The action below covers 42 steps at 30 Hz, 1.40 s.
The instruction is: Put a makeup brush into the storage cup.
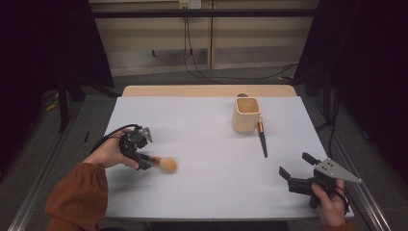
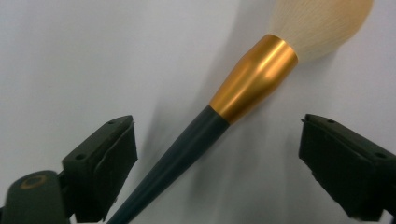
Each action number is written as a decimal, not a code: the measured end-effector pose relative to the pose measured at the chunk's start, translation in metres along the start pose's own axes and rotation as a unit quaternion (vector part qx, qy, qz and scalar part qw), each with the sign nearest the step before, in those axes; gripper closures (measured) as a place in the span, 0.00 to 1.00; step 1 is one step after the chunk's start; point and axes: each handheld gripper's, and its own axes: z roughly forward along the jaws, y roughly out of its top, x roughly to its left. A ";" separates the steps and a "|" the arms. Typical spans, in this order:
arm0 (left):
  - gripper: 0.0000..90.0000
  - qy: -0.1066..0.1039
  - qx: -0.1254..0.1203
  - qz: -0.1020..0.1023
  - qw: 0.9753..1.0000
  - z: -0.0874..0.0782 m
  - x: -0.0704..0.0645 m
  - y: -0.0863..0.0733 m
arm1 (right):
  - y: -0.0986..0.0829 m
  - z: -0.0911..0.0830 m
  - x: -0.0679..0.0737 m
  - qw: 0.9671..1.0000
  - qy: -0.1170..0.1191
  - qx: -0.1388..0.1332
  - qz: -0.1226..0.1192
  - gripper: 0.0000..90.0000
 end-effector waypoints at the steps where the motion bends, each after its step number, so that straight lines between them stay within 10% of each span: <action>1: 0.14 0.000 0.000 0.000 1.000 0.000 0.000 0.000 | 0.000 0.000 0.000 1.000 0.000 0.000 0.000 0.00; 11: 0.39 -0.013 0.024 -0.001 1.000 0.011 0.002 0.003 | 0.000 0.000 0.000 1.000 0.001 0.000 0.001 0.00; 27: 0.52 -0.007 0.038 -0.032 0.999 0.014 0.005 0.007 | 0.000 0.000 0.000 1.000 0.003 0.001 0.000 0.00; 42: 0.74 -0.019 0.076 0.000 0.997 0.014 0.000 0.018 | -0.001 0.000 0.000 1.000 0.001 0.003 0.000 0.00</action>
